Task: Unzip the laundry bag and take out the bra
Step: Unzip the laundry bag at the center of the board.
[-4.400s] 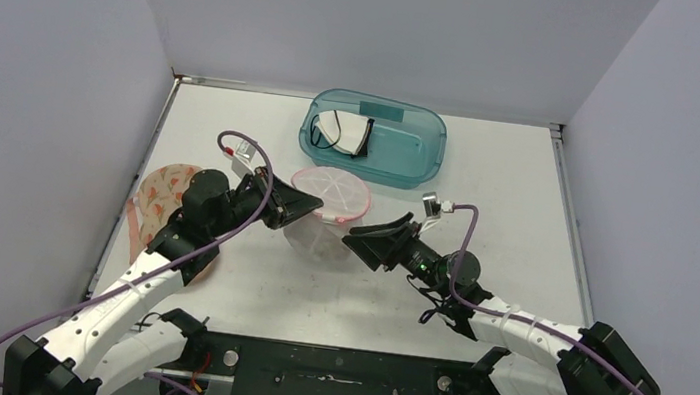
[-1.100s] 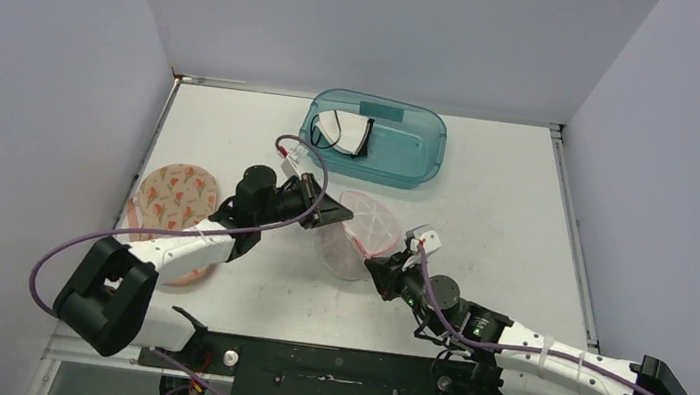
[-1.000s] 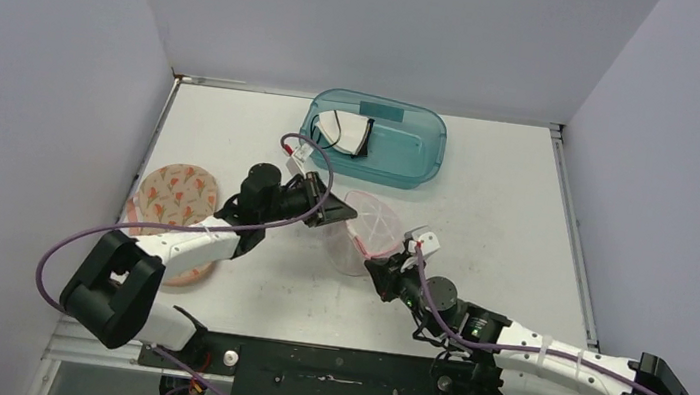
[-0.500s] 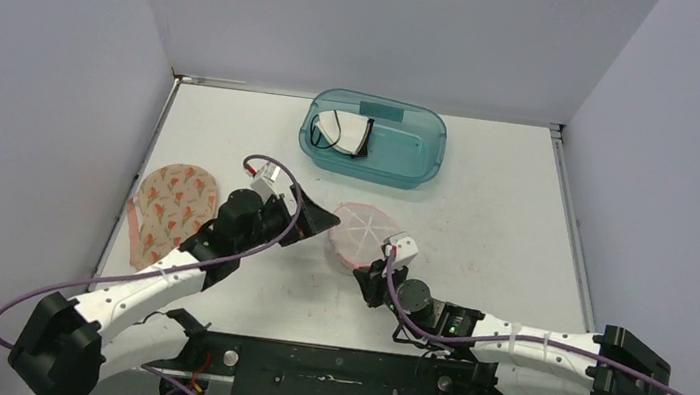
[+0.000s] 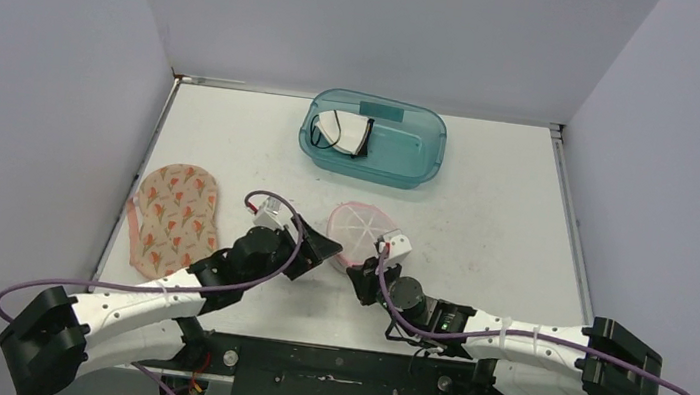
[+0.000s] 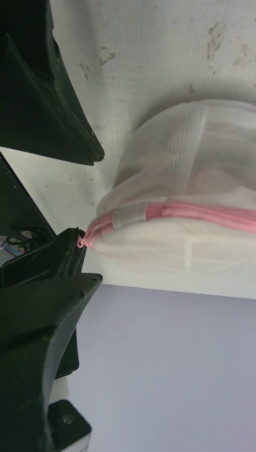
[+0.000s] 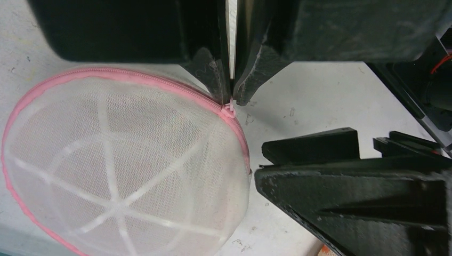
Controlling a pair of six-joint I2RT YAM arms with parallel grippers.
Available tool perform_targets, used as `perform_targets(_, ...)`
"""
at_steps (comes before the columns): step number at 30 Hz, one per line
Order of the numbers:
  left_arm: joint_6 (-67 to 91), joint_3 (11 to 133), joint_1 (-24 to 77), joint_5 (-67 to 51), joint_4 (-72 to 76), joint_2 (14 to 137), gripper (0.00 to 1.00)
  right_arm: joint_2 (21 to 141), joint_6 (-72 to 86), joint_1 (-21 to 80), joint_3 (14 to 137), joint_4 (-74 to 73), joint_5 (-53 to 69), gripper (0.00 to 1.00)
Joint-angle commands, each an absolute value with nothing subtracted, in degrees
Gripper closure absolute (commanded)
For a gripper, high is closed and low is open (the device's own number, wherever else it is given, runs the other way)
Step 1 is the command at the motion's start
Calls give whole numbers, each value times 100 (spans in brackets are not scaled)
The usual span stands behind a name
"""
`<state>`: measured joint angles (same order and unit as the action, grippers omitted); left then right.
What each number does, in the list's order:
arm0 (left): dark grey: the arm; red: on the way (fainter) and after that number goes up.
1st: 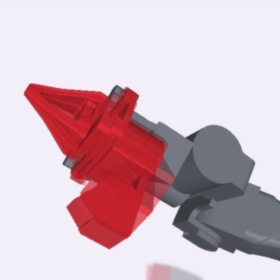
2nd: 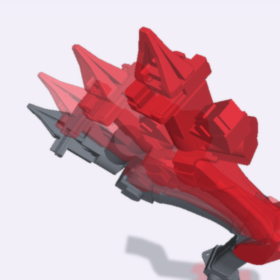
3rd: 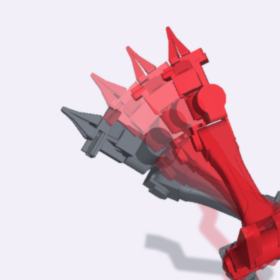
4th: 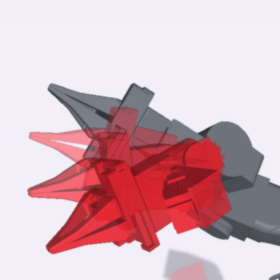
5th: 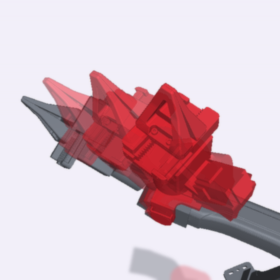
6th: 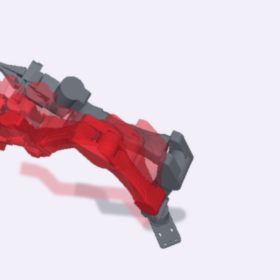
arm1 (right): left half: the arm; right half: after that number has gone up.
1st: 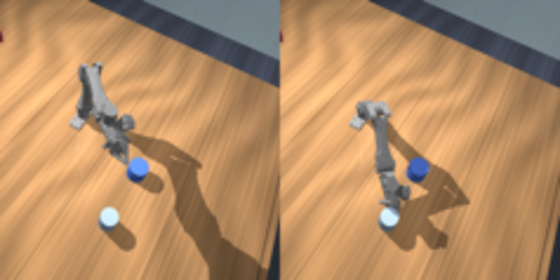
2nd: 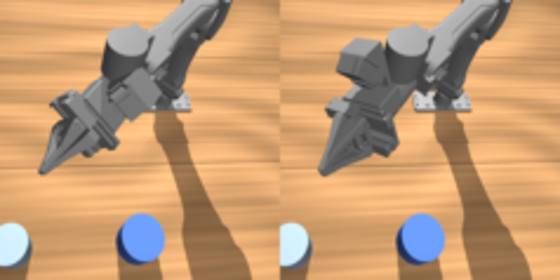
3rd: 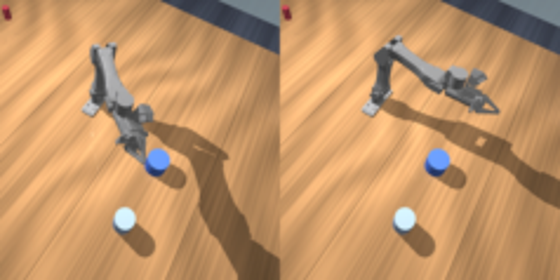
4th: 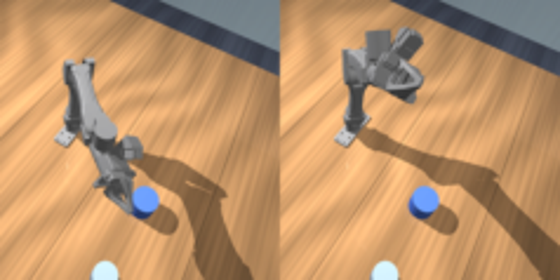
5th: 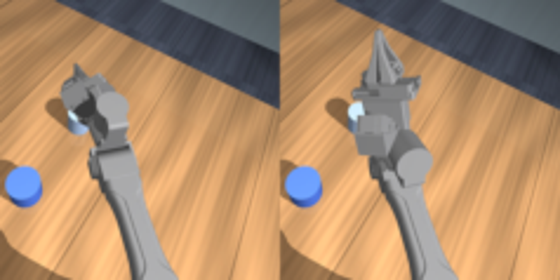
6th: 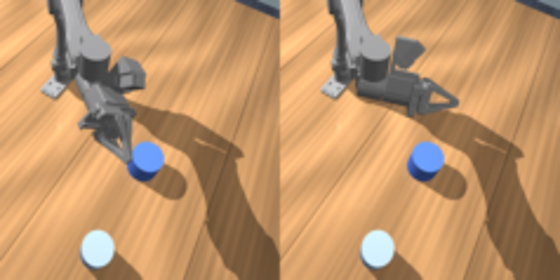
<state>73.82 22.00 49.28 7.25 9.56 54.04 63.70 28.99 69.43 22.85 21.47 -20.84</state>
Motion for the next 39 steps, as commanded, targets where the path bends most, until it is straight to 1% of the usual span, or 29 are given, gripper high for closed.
perform_targets(1,7853,2205,4985,834,1749,5745,30,6372,3013,6974,2475,2593,-2223,95)
perform_targets(7,7962,2279,5015,791,2245,6234,41,6434,3013,7000,2498,2634,-2163,95)
perform_targets(20,7945,2355,5024,880,2372,6424,77,6407,3006,7037,2447,2641,-2162,95)
perform_targets(25,7822,2385,5014,892,2321,6438,99,6352,2859,7031,2436,2502,-2269,95)
perform_targets(31,7552,2451,4937,798,2155,6447,100,6168,2430,7002,2484,1925,-2540,95)
perform_targets(39,7348,2414,4707,213,2360,6554,100,5892,2589,6954,2394,1374,-3094,95)
